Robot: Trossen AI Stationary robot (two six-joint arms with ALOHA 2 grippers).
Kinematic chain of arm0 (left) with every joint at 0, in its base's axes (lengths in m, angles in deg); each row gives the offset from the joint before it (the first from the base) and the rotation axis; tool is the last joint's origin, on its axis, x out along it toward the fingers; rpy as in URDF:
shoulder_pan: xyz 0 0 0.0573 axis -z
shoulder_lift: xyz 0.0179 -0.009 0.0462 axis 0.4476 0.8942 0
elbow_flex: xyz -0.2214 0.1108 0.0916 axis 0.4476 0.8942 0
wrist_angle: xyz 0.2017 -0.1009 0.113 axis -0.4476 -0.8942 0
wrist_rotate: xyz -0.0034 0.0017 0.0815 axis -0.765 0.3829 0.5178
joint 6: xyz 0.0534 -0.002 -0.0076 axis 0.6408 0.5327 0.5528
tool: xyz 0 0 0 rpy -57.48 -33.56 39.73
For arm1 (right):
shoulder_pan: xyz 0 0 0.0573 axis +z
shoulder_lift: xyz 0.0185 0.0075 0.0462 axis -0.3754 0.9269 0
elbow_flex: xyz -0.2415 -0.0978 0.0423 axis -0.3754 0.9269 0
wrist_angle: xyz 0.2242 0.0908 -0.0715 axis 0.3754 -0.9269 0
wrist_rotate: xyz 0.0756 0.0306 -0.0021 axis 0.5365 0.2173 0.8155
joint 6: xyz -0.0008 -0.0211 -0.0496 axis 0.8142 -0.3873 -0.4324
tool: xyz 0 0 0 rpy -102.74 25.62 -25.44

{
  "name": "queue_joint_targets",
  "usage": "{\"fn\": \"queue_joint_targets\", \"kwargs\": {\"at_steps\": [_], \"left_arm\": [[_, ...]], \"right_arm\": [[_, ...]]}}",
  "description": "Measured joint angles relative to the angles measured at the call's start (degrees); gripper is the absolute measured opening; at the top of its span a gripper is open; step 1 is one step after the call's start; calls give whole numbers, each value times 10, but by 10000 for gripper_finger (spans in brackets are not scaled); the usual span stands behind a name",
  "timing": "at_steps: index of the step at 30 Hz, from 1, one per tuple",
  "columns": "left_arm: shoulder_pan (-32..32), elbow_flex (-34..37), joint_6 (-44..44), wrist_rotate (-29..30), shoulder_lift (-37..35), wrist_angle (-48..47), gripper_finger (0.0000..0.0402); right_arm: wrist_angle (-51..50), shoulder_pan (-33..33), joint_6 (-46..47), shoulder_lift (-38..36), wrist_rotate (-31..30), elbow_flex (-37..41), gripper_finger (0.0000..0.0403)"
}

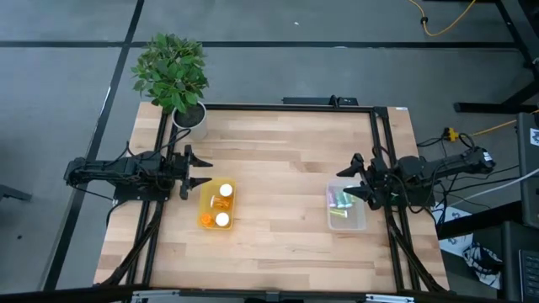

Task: Pick and place medicine bottles into bin by pill shape (circle, oval)
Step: Return to Home Position

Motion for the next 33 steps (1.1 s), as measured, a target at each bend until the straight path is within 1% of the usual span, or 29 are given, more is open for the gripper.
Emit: {"fn": "queue_joint_targets", "kwargs": {"at_steps": [3, 8, 12, 14, 17, 20, 23, 25, 28, 31, 33], "left_arm": [[0, 0, 0, 0, 0, 0, 229], [0, 0, 0, 0, 0, 0, 229], [0, 0, 0, 0, 0, 0, 229], [0, 0, 0, 0, 0, 0, 229], [0, 0, 0, 0, 0, 0, 229], [0, 0, 0, 0, 0, 0, 229], [0, 0, 0, 0, 0, 0, 229], [0, 0, 0, 0, 0, 0, 229], [0, 0, 0, 0, 0, 0, 229], [0, 0, 0, 0, 0, 0, 229], [0, 0, 0, 0, 0, 0, 229]], "right_arm": [[1, 0, 0, -21, -11, 15, 280], [5, 0, -2, -40, -13, 38, 280], [-1, 0, -37, -47, -5, 56, 280], [-4, 0, -59, -50, 6, 56, 280], [-6, 0, -81, -53, 7, 56, 280], [-32, 0, -94, -55, 7, 56, 280], [-64, -2, -94, -55, -1, 56, 280], [-76, -5, -102, -55, -12, 56, 280], [-79, -6, -123, -55, -13, 56, 280], [-80, -6, -124, -55, -9, 56, 280], [-81, -6, -107, -60, 4, 56, 280]]}}
